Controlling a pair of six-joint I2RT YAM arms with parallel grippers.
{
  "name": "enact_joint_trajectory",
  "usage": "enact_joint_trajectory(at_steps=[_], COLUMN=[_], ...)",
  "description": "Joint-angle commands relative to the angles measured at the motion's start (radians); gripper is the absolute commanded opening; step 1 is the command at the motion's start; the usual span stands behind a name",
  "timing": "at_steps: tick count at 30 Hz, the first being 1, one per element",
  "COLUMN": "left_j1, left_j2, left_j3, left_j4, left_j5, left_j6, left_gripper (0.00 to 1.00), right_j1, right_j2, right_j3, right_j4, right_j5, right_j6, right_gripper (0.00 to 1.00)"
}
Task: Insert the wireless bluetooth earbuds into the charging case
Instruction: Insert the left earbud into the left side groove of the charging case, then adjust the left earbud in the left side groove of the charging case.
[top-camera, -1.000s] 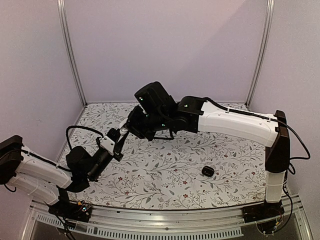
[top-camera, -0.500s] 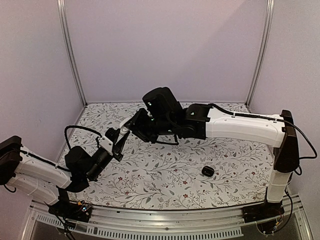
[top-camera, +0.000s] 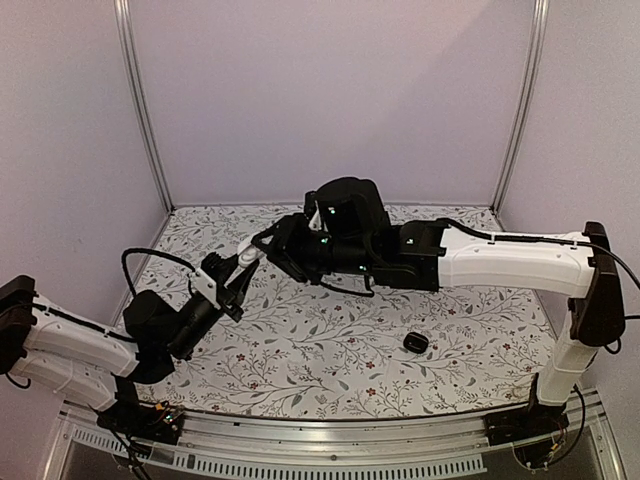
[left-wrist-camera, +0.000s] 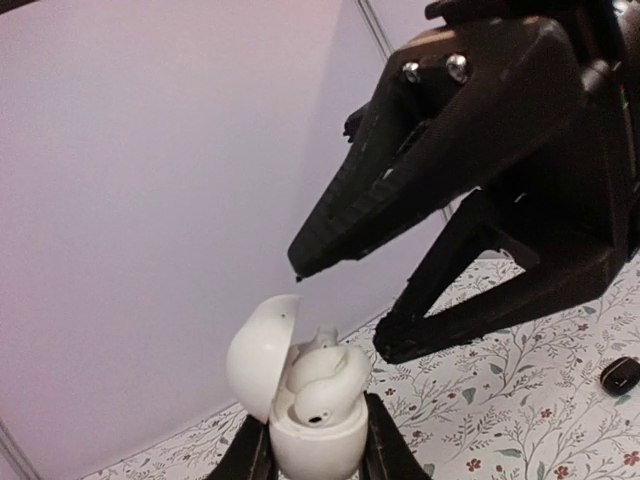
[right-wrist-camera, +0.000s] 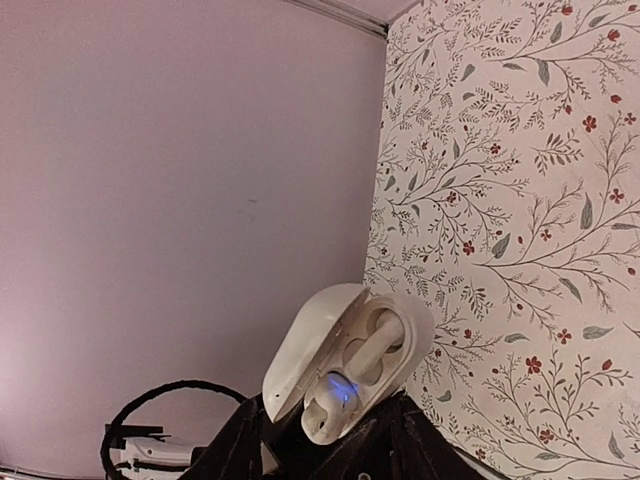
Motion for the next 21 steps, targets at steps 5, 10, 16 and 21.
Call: enact_joint_trajectory(at_steps=[5, 10, 16, 21], left_j1=[0.068, 0.091, 0.094, 0.093], left_j2=[-0.108, -0.186, -0.307, -0.365], left_j3=[0.009, 0.014, 0.020, 0.044], left_j4=[-0.137, -0.237, -0.391, -0.463], left_j5=[0.182, 0.367, 0.579, 0.735], left_j6=[-0.122, -0.203, -0.302, -0.370], left_gripper=[0.00, 0.00, 0.00, 0.00], right_j1=[-0.002, -0.007, -0.009, -0.009], right_j2=[-0.168, -0.316, -0.503, -0.505], right_j3=[-0.222, -0.357, -0.391, -0.277], right_j4=[0.246, 0.344, 0.284, 0.034], right_j5=[-0.048, -0.074, -0.141, -0.223], right_j6=[-0.209, -0.516, -0.997, -1.243], right_gripper=[0.44, 0.63, 0.79, 0.84])
